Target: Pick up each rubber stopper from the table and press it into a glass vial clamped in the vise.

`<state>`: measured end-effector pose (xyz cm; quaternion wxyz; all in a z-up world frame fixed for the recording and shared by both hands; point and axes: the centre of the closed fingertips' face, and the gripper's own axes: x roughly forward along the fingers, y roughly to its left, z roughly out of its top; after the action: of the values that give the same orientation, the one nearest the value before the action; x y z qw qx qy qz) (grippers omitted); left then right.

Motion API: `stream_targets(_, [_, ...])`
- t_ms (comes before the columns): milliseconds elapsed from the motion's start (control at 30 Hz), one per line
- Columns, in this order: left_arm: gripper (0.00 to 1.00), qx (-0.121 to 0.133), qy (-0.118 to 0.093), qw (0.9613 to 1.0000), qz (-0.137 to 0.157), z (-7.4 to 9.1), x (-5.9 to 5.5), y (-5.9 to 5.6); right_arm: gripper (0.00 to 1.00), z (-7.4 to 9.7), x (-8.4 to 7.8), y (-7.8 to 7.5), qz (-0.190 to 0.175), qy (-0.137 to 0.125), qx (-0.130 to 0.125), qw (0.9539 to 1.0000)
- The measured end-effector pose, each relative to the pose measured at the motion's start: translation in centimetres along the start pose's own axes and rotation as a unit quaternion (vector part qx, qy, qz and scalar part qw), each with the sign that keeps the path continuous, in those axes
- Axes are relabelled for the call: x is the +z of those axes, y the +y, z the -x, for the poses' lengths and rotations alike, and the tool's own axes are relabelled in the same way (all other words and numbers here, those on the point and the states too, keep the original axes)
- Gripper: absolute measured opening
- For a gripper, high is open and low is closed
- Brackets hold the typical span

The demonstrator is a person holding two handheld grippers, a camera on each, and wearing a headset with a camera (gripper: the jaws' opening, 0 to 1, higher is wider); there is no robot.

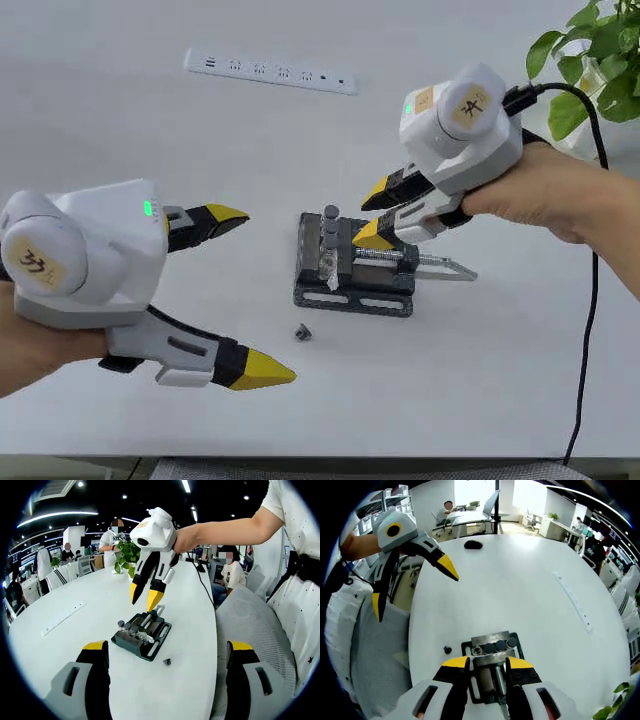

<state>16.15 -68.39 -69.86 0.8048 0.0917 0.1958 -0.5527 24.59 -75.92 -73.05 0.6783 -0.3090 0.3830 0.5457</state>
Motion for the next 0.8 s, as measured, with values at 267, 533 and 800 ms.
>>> stream_targets(267, [0.99, 0.002, 0.005, 1.0000, -0.003, 0.3, 0.0, 0.0, 0.31, 0.7, -0.8, 0.6, -0.017, -0.025, -0.018, 0.9994])
stream_targets(533, [0.99, 0.002, 0.007, 1.0000, -0.006, 0.3, -0.1, -0.1, 0.41, 1.6, -1.7, 1.7, -0.050, -0.072, -0.042, 0.9953])
stream_targets(800, [0.99, 0.001, 0.010, 0.9999, -0.010, 0.4, -0.4, -0.2, 0.50, 1.6, -3.1, 2.8, -0.078, -0.100, -0.047, 0.9908])
